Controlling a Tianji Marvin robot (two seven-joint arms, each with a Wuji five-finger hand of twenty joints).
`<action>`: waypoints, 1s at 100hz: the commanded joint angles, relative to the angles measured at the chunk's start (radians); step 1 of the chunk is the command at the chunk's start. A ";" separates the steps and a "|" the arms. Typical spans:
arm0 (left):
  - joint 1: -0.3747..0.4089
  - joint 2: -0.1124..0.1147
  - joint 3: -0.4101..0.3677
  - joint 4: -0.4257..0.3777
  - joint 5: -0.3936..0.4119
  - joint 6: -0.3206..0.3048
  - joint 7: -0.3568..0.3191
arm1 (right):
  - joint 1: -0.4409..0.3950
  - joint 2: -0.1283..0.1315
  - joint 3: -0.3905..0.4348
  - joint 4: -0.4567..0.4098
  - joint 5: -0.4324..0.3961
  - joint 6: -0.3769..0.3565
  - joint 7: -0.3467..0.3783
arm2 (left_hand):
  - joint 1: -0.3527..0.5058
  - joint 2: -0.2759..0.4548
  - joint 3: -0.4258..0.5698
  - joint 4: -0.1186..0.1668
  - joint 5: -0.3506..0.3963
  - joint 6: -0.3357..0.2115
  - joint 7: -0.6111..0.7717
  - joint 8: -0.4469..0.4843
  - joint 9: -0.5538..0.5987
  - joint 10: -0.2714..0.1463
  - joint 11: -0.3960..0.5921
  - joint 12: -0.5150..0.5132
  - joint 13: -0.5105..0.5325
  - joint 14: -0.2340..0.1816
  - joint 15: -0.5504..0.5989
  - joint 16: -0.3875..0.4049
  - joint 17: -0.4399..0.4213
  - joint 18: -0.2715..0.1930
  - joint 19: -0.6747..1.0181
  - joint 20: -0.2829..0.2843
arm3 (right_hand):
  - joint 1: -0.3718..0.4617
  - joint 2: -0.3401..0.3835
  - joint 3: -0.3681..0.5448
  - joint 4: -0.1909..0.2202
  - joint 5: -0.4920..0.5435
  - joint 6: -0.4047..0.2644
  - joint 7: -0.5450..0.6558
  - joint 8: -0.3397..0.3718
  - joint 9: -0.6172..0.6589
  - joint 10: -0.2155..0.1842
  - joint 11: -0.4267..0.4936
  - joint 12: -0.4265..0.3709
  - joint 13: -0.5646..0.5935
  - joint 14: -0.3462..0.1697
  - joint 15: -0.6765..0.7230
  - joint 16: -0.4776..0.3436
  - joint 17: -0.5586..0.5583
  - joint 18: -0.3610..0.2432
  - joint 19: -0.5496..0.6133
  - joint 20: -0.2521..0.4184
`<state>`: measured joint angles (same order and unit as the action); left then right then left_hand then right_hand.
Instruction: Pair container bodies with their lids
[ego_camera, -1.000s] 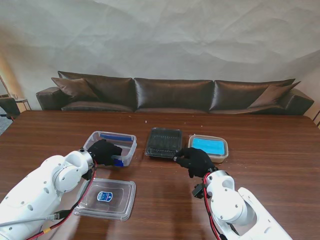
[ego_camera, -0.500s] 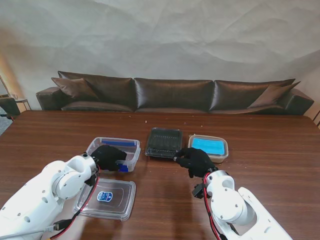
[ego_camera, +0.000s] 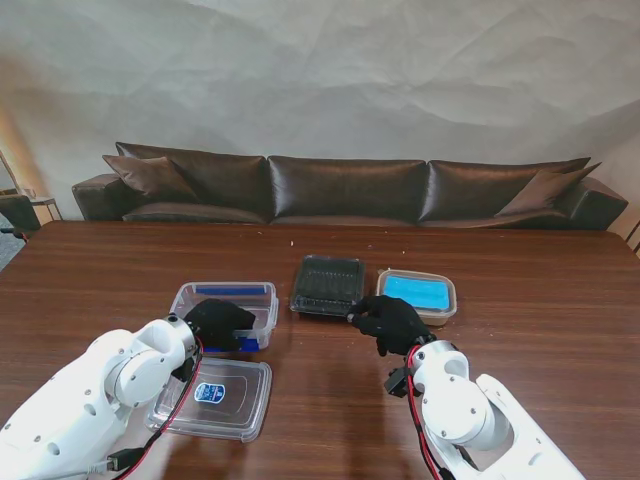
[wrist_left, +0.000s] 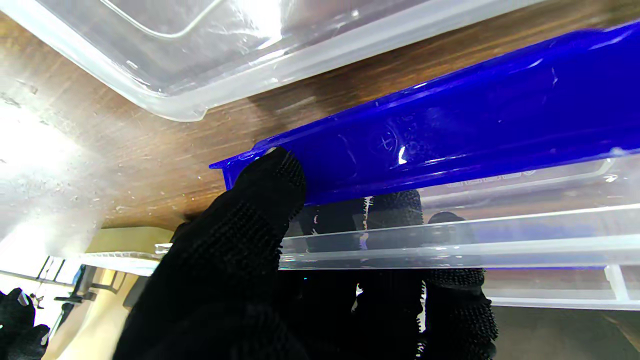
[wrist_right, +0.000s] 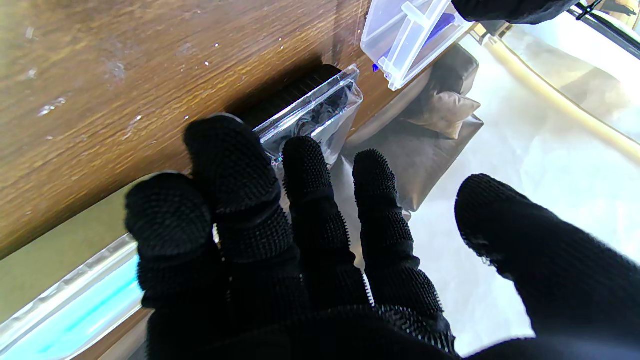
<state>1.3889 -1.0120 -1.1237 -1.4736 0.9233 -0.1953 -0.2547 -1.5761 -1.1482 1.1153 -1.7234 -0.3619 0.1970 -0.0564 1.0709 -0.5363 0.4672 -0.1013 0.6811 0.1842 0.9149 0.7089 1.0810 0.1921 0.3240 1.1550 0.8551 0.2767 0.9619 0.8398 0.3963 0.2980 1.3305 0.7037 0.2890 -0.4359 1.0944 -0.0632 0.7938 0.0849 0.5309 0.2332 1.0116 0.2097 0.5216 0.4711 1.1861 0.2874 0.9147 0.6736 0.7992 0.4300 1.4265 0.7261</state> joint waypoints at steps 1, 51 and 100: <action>0.010 -0.003 -0.004 -0.016 -0.001 -0.008 -0.026 | -0.003 -0.003 -0.004 -0.002 0.002 0.003 0.016 | 0.064 0.008 0.082 -0.008 0.055 -0.072 0.124 0.034 -0.001 0.005 0.011 0.022 0.006 -0.016 0.041 0.024 -0.027 -0.005 -0.011 0.012 | -0.003 0.022 -0.022 0.012 0.006 0.001 -0.007 0.006 0.022 0.027 -0.013 0.005 -0.012 0.031 0.004 -0.010 -0.212 0.027 -0.009 0.020; 0.046 0.002 -0.028 -0.047 0.033 -0.005 -0.048 | -0.002 -0.002 -0.007 -0.002 0.007 0.007 0.024 | 0.067 0.013 0.060 -0.009 0.050 -0.081 0.107 0.024 -0.035 0.005 -0.047 -0.032 -0.067 0.011 -0.103 -0.039 -0.083 -0.018 -0.070 0.001 | -0.002 0.025 -0.022 0.013 0.008 0.002 -0.008 0.006 0.023 0.029 -0.014 0.004 -0.012 0.032 0.004 -0.010 -0.213 0.027 -0.009 0.021; 0.087 0.000 -0.076 -0.095 0.039 0.005 -0.051 | 0.001 -0.001 -0.010 0.001 0.007 0.007 0.026 | -0.251 0.084 0.091 0.009 0.007 0.027 -0.488 -0.128 -0.269 0.066 -0.083 -0.620 -0.266 0.079 -0.512 -0.274 -0.205 -0.006 -0.235 -0.050 | -0.001 0.024 -0.021 0.012 0.012 0.003 -0.008 0.007 0.024 0.029 -0.014 0.005 -0.014 0.035 0.004 -0.010 -0.214 0.028 -0.009 0.021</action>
<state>1.4670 -1.0107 -1.1895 -1.5480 0.9697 -0.1885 -0.2776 -1.5731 -1.1474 1.1095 -1.7221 -0.3556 0.2030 -0.0451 0.8746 -0.4764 0.5095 -0.0975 0.6856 0.1842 0.5036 0.6239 0.8427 0.2388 0.2745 0.5711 0.6283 0.3272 0.5015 0.5996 0.2227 0.2777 1.1269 0.6650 0.2891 -0.4359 1.0944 -0.0632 0.7938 0.0861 0.5309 0.2332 1.0116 0.2125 0.5215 0.4711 1.1862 0.2880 0.9147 0.6735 0.7992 0.4307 1.4265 0.7261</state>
